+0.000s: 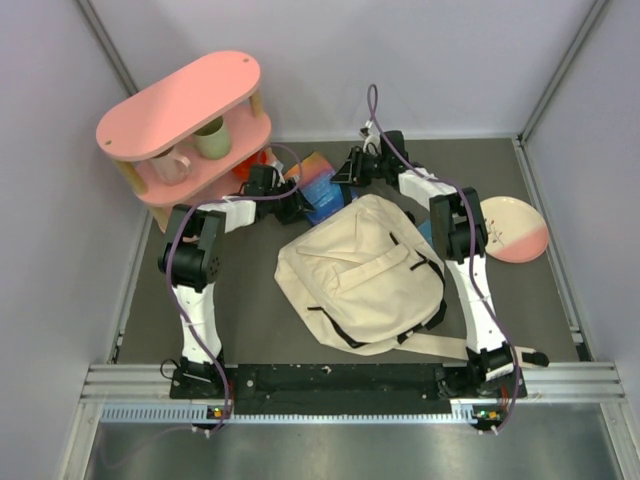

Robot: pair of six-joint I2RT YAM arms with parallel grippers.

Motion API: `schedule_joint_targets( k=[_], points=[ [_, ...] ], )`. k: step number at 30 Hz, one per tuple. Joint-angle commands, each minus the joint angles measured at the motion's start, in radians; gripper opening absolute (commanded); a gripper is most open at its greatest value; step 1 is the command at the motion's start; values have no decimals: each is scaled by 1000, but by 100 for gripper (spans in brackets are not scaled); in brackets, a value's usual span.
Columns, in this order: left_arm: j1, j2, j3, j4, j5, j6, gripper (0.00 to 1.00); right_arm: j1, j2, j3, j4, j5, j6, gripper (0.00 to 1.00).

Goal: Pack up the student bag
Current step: Pick up the book from the center of the board.

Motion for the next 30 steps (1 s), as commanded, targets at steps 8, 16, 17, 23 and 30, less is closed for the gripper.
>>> schedule_joint_targets(
  k=[8,16,17,23,30],
  points=[
    [-28,-19,87,182,112,-14,49,81,-104,8,-50,-106,-4,16],
    [-28,-114,58,126,63,55,65,82,-236,-75,74,-4,35,2],
    [-28,-153,38,120,51,63,68,78,-250,-96,121,3,64,2],
    [-28,-330,-52,74,-40,116,75,58,-348,-130,243,7,188,3],
    [-28,-468,-152,52,-73,126,77,58,-477,-239,282,68,199,0]
  ],
)
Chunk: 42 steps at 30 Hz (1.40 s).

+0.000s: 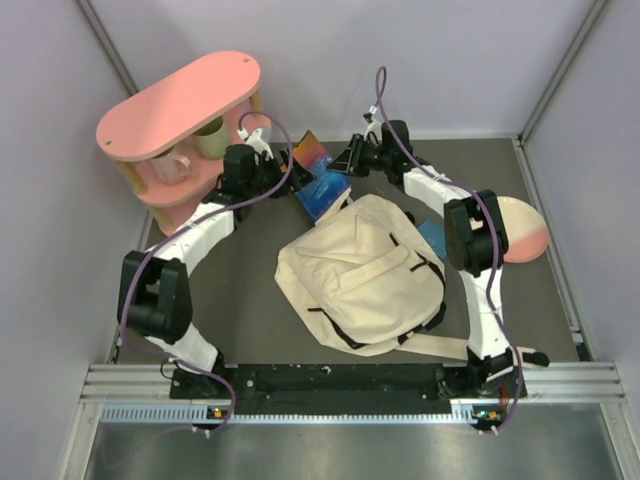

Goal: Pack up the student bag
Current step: Pick up the book from the center of the board, then adjust the book.

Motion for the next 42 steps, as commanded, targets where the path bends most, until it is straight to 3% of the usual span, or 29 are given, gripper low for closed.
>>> schedule_joint_targets(
  k=[1,13,18,24,27,34,39,42],
  points=[
    [-2,-76,-74,17,-30,25,77,11,-230,-52,185,-16,82,0],
    [-2,-368,-271,0,-80,7,86,1,-541,-333,351,4,187,0],
    [-2,-411,-285,-14,-77,5,87,-5,-593,-387,498,-11,258,0],
    [-2,-475,-289,0,-31,-29,87,-24,-693,-443,536,-37,316,0],
    [-2,-524,-311,41,7,-49,87,-32,-780,-500,504,-33,300,0],
    [-5,-638,-418,59,79,-110,89,-44,-1013,-672,254,-16,166,0],
    [-46,-705,-533,63,80,-135,89,-44,-1135,-874,198,-39,174,0],
    [-92,-709,-596,79,61,-154,90,-42,-1165,-1047,269,-37,244,0]
  ],
)
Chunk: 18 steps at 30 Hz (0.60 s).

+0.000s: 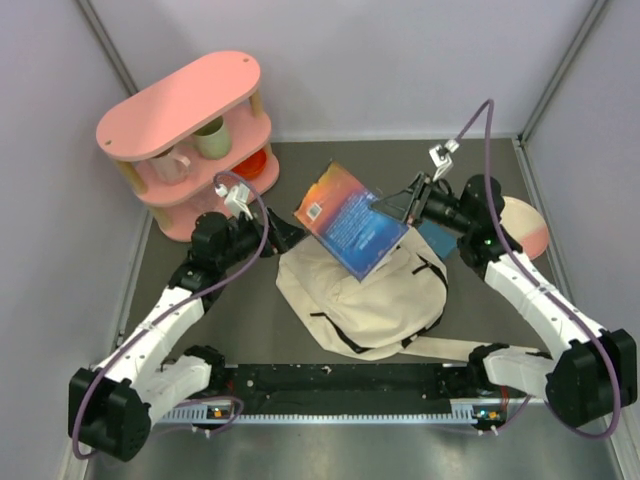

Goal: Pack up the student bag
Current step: Adjust the book.

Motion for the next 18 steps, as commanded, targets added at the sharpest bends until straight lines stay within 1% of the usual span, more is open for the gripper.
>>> schedule_joint_targets(
  k=[1,3,6,8,10,11,12,14,15,16,18],
  points=[
    [-79,-23,-90,94,-5,-50,90,0,-49,-195,147,-7,98,0],
    [-118,-22,-140,125,-44,-71,90,6,-44,-287,187,-2,128,0],
    [-182,-18,-231,191,-93,-142,90,18,-41,-381,159,45,108,0],
    [-198,-25,-304,249,-113,-196,90,22,-35,-443,158,70,102,0],
    [-215,-25,-337,260,-135,-219,90,23,-23,-471,150,71,88,4],
    [-221,-26,-350,251,-144,-217,90,23,-19,-489,142,71,79,8],
    [-236,-28,-360,251,-153,-220,90,25,-16,-491,103,76,54,23],
    [-256,-20,-370,258,-170,-225,90,25,-9,-490,57,79,19,36],
    [-277,-12,-371,258,-176,-225,90,26,-10,-490,38,88,-13,46],
    [-288,3,-369,260,-189,-222,90,25,-12,-487,-2,96,-30,52],
    [-311,21,-367,275,-196,-228,90,29,-15,-470,-61,135,-96,60]
  ],
)
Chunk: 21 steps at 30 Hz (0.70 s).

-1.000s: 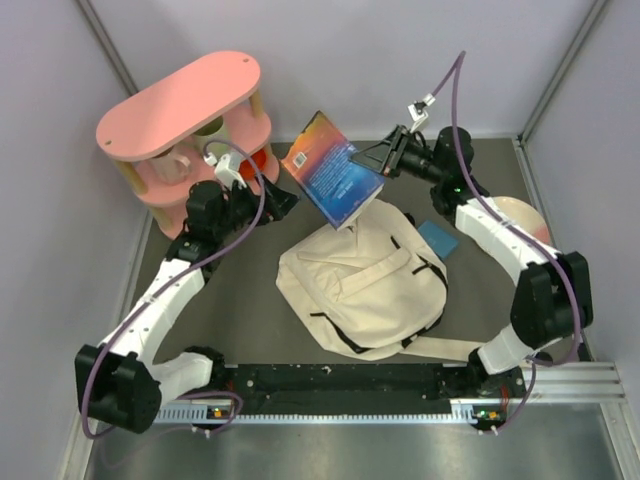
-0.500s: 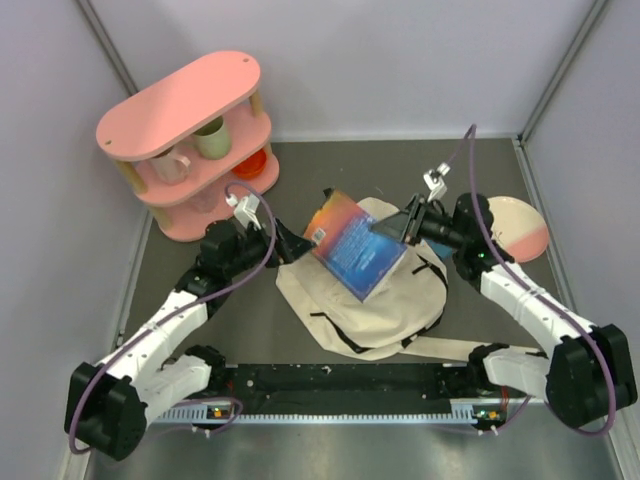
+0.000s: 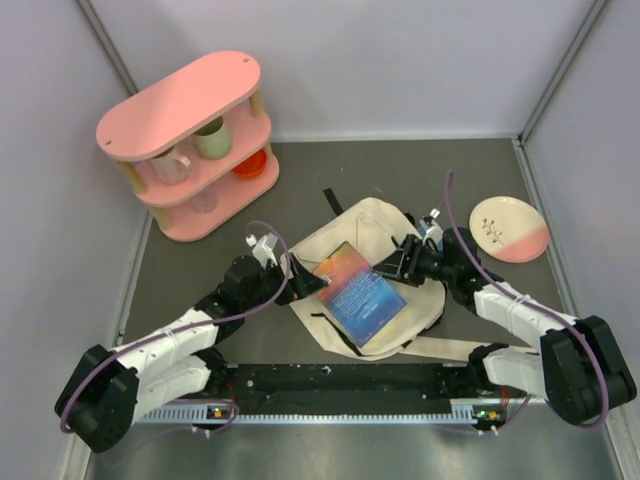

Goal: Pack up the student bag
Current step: Adjust the book.

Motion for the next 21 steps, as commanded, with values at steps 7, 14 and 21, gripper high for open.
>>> schedule_joint_targets(
  k=[7,14,21],
  points=[
    [-109,147,11,181,-61,-48,90,23,-28,123,-302,139,-316,71],
    [-139,236,7,275,-50,-75,90,34,59,93,-258,33,-308,71],
    [-169,236,95,296,-54,-39,85,78,75,83,-202,-21,-290,59]
  ],
)
